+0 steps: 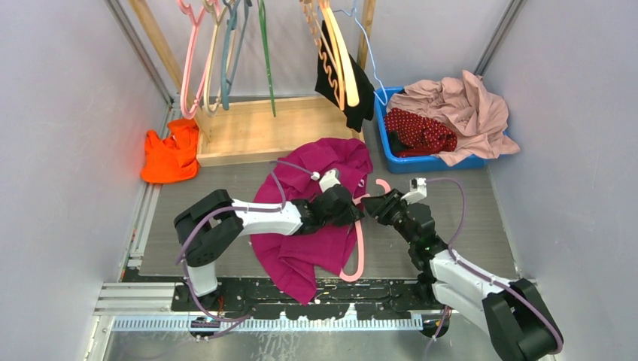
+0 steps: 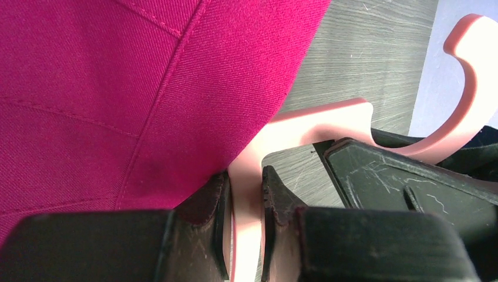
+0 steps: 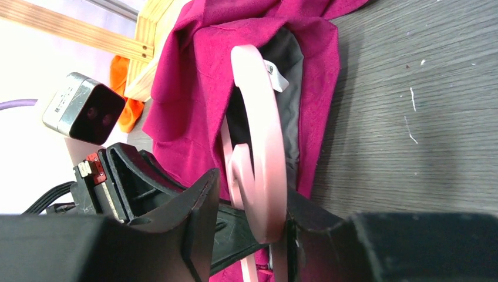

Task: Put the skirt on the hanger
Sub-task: Hang the skirt on the hanger.

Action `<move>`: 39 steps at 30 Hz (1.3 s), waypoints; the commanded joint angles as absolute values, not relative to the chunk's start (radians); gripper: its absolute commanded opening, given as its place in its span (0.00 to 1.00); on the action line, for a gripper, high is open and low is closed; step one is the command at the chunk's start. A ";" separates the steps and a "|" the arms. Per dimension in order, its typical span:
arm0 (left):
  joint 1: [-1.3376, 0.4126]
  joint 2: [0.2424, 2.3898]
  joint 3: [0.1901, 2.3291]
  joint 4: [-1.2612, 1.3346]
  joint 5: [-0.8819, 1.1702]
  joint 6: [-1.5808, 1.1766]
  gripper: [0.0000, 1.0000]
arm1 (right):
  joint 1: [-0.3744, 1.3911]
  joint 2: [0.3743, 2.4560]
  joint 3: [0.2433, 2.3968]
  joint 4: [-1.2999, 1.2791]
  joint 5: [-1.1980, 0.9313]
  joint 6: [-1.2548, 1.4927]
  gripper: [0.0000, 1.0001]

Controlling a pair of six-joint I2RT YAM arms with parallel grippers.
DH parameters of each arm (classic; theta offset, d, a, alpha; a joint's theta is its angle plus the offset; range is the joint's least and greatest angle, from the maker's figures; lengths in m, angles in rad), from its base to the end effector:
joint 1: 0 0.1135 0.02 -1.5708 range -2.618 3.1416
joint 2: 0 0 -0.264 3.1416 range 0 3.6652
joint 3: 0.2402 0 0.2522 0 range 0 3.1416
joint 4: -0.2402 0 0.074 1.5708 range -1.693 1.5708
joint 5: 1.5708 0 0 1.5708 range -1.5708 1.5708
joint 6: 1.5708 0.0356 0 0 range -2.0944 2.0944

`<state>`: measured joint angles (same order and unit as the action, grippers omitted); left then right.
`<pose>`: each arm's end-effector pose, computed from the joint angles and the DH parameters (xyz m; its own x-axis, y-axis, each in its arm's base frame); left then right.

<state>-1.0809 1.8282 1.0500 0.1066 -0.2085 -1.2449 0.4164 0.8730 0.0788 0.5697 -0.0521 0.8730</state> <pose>0.1895 -0.3398 0.1719 -0.8393 -0.3958 -0.3726 -0.0254 0.7133 -0.7004 0.1562 0.0711 0.1587 -0.4759 0.6263 -0.6175 -0.1334 0.6426 0.7545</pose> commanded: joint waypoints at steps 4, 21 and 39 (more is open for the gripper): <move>-1.086 1.771 1.048 0.166 -0.161 -1.191 0.00 | 0.420 0.956 0.136 0.752 -0.075 0.883 0.40; -1.097 1.577 1.077 -0.113 -0.104 -1.053 0.28 | 0.412 1.132 0.204 0.847 -0.058 0.836 0.01; -1.314 1.381 0.900 -0.590 -0.333 -1.037 0.44 | 0.386 1.329 0.285 0.989 -0.115 0.870 0.01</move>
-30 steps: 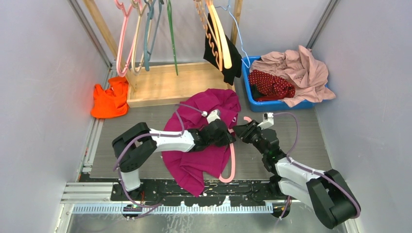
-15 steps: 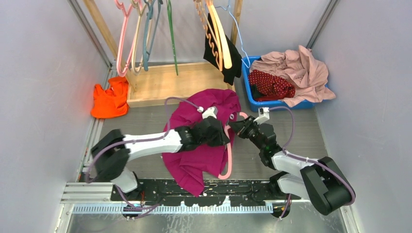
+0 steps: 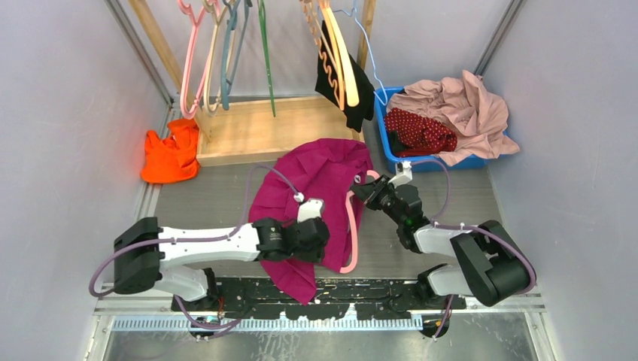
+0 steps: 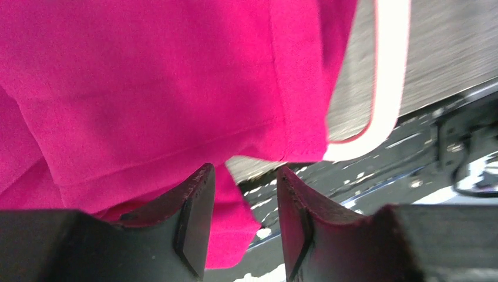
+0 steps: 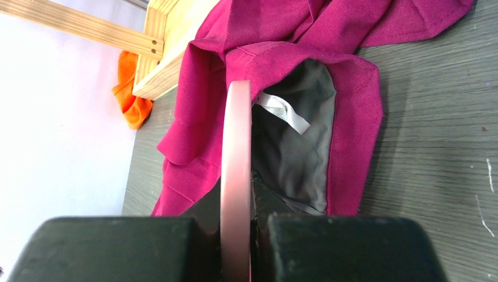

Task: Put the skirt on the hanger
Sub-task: Hang the skirt on the hanger.

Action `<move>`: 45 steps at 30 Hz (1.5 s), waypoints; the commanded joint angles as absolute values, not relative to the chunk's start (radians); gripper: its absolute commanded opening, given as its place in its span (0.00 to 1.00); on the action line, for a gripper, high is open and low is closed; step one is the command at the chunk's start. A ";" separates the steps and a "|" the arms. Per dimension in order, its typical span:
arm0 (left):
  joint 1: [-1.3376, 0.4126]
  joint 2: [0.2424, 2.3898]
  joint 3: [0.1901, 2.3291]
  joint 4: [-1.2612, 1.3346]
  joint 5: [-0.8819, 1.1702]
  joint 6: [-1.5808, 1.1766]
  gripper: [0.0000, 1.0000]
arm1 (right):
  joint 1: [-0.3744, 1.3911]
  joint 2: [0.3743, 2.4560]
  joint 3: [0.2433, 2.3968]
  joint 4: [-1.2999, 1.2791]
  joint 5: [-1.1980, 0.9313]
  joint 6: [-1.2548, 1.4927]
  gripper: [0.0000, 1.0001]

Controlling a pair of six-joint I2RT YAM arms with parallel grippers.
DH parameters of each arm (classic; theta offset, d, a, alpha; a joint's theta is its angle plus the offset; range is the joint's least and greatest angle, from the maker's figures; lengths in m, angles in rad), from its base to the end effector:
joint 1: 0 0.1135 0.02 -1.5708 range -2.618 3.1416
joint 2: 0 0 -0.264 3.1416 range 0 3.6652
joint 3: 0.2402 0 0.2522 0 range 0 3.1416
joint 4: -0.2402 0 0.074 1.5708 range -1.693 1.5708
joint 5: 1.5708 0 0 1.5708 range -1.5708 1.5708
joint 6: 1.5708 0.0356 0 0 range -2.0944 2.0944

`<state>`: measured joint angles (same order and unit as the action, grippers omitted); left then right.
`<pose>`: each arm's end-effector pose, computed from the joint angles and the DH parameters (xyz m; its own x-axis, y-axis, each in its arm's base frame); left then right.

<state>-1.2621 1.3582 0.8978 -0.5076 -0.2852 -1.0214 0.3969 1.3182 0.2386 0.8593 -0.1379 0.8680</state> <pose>0.0921 -0.2558 0.2274 -0.8691 0.0316 -0.4937 0.2387 0.9009 -0.3625 0.2094 0.0931 0.1575 -0.5168 0.6029 -0.6078 -0.1737 0.6214 0.7640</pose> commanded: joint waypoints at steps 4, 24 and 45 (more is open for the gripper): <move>-1.346 1.377 0.871 -0.589 -0.354 -1.061 0.48 | 0.377 1.339 0.288 0.989 -0.123 0.869 0.01; -1.463 1.456 0.901 -0.624 -0.583 -1.010 0.49 | 0.356 1.482 0.306 1.126 -0.165 0.913 0.01; -1.404 1.440 0.815 -0.441 -0.576 -0.899 1.00 | 0.355 1.492 0.313 1.130 -0.170 0.922 0.01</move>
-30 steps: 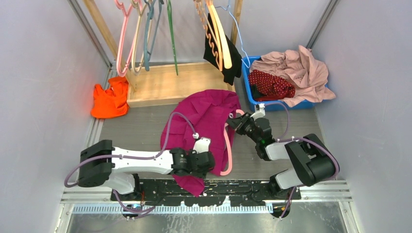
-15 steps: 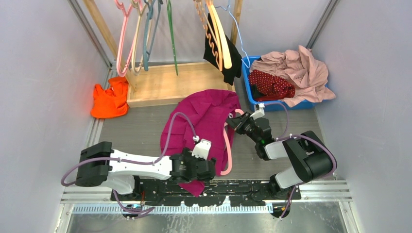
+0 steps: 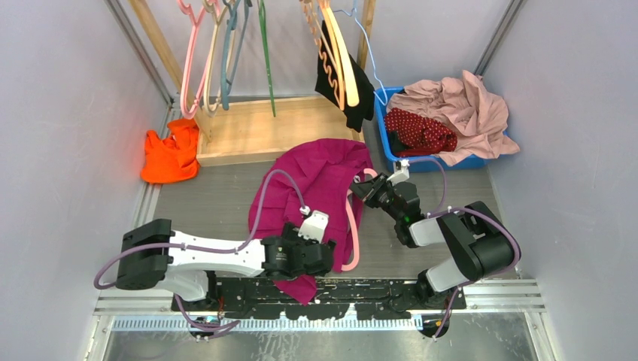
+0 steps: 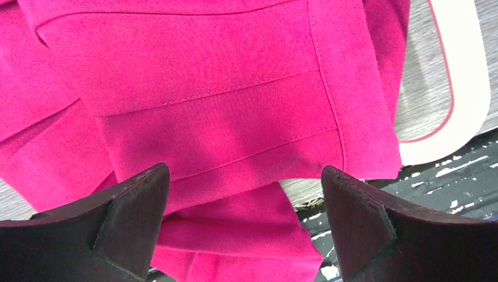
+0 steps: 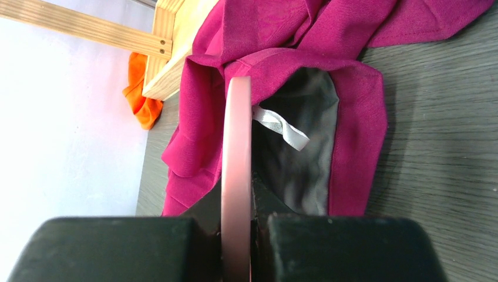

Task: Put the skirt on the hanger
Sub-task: Hang the skirt on the hanger.

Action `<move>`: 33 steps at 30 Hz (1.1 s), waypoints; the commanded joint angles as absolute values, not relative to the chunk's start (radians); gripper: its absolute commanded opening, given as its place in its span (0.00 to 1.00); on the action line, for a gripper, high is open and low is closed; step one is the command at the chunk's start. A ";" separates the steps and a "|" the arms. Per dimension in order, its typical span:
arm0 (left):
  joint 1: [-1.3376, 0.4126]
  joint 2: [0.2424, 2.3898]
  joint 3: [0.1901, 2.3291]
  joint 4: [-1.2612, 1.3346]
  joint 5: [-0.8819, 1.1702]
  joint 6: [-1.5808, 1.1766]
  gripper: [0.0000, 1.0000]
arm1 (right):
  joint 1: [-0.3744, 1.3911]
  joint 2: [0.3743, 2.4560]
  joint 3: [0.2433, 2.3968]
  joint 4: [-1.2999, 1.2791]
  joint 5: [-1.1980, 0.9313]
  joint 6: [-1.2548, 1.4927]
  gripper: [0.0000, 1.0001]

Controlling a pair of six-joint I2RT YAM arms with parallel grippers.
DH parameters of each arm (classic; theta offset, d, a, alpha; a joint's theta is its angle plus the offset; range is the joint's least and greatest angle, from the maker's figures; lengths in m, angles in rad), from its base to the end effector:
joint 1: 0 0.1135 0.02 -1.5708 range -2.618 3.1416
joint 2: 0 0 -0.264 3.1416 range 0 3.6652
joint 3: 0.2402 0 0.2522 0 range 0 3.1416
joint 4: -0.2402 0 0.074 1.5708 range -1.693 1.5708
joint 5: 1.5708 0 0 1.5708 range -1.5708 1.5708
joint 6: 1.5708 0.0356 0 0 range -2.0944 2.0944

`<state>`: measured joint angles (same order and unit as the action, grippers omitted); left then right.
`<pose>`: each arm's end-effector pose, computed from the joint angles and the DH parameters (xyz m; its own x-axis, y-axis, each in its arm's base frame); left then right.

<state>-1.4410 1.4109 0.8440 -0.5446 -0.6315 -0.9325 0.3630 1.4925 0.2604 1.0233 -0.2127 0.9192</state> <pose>0.0548 -0.2574 0.2011 -0.6847 0.2373 -0.6891 0.3635 0.9307 -0.0407 0.2252 0.0936 0.1430 -0.5470 0.6236 -0.5585 -0.1735 0.5682 0.8044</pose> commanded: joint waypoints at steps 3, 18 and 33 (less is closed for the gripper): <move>-1.397 1.466 0.794 -0.391 -0.527 -0.896 0.99 | 0.354 1.495 0.314 1.131 -0.167 0.923 0.01; -1.364 1.413 0.807 -0.432 -0.513 -0.894 0.00 | 0.354 1.510 0.326 1.146 -0.172 0.934 0.01; -1.376 1.338 0.798 -0.499 -0.414 -0.691 0.36 | 0.355 1.495 0.343 1.126 -0.178 0.943 0.01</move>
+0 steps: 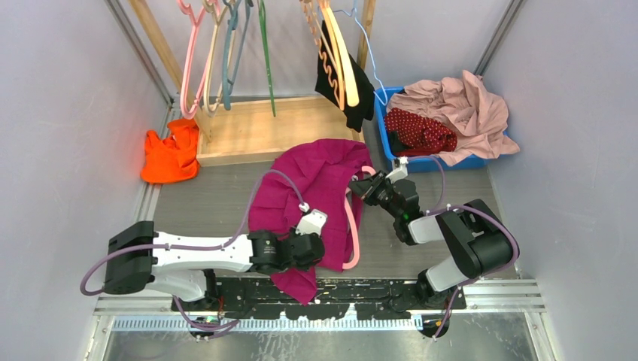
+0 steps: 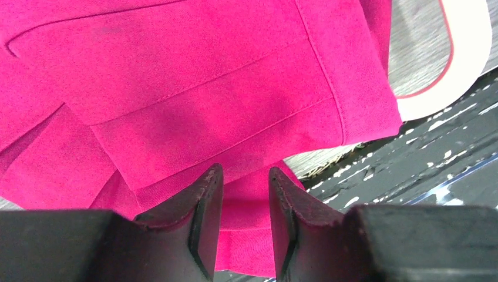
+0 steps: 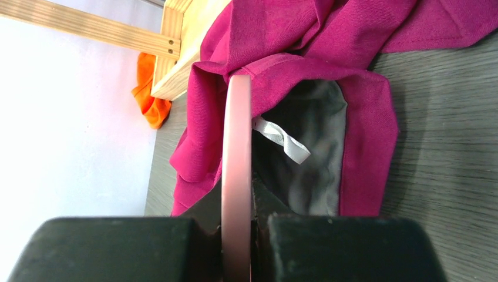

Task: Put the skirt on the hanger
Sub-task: Hang the skirt on the hanger.

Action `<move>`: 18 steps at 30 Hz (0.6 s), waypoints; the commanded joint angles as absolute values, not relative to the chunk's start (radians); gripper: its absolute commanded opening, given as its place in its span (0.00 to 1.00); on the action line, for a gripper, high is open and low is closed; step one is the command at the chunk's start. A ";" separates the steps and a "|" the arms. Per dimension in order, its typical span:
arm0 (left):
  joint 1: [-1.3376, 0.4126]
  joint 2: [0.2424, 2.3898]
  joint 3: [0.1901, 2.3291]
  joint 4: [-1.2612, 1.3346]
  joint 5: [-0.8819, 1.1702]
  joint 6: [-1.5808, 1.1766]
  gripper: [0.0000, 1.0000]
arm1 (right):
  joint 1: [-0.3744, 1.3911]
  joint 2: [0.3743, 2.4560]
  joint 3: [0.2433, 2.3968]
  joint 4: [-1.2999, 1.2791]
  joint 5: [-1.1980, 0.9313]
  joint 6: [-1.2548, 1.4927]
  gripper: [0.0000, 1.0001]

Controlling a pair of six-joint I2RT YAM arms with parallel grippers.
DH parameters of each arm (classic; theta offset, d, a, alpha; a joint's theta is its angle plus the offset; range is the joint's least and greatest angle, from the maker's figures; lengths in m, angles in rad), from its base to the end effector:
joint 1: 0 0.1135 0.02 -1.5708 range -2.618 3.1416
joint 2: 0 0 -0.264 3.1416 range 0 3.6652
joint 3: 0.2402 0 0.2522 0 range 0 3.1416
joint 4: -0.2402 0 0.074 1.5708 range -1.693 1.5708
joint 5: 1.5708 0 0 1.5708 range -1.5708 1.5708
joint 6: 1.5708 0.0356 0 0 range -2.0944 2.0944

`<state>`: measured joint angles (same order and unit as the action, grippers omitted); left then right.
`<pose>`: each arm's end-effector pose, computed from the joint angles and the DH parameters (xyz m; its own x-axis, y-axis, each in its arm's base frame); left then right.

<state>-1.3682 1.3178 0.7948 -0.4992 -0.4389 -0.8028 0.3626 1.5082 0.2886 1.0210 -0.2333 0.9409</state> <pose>0.0654 -0.2433 0.2081 -0.7250 0.2935 -0.6231 0.4615 0.8785 -0.1232 0.2314 0.0966 0.1462 -0.5588 0.6289 -0.5406 -0.1790 0.5450 0.8191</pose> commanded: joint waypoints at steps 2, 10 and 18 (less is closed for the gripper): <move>-1.379 1.362 0.786 -0.473 -0.408 -0.647 0.37 | 0.353 1.498 0.342 1.127 -0.178 0.941 0.01; -1.379 1.442 0.792 -0.413 -0.430 -0.523 0.37 | 0.354 1.511 0.339 1.135 -0.178 0.944 0.01; -1.379 1.463 0.781 -0.366 -0.374 -0.471 0.38 | 0.348 1.521 0.346 1.134 -0.187 0.945 0.01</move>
<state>-1.3750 1.4570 0.7887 -0.4259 -0.4015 -0.5167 0.3622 1.5154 0.2901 1.0237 -0.2344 0.9417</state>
